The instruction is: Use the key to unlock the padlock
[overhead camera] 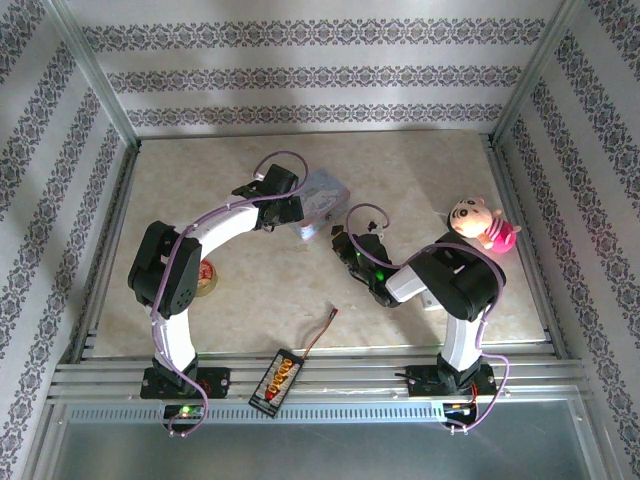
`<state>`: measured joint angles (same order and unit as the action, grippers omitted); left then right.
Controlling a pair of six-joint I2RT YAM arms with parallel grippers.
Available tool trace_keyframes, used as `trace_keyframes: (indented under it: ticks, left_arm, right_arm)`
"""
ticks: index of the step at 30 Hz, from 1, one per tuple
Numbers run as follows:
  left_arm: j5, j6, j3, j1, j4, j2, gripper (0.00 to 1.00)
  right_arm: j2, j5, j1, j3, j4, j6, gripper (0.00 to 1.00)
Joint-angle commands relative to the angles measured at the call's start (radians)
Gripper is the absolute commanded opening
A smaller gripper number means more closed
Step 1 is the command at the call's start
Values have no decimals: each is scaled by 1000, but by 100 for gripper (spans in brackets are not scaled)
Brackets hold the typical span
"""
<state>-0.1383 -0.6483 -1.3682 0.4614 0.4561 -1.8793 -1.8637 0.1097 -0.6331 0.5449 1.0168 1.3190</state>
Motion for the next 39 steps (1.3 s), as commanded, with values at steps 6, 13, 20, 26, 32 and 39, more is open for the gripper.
trace_keyframes:
  ticks: [6,13,20,26,32,39]
  left_arm:
    - [19,1,37,-10,60,-5,93]
    - [10,3,40,-9,59,-1,93]
    - [17,0,37,-8,53,-9,93]
    - [15,1,40,-9,53,-9,93]
    - [16,1,39,-10,55,-9,93]
    - [12,2,43,-10,56,-3,93]
  right_arm:
    - [-32,49,-10,-5,128,32,0]
    - [-57,30,-11,17,131,37,0]
    - [-61,37,-9,20,133,38,0]
    - [-65,33,-3,29,135,40,0]
    - [-69,33,-2,34,146,46,0]
    - [-72,42,4,27,161,56,0]
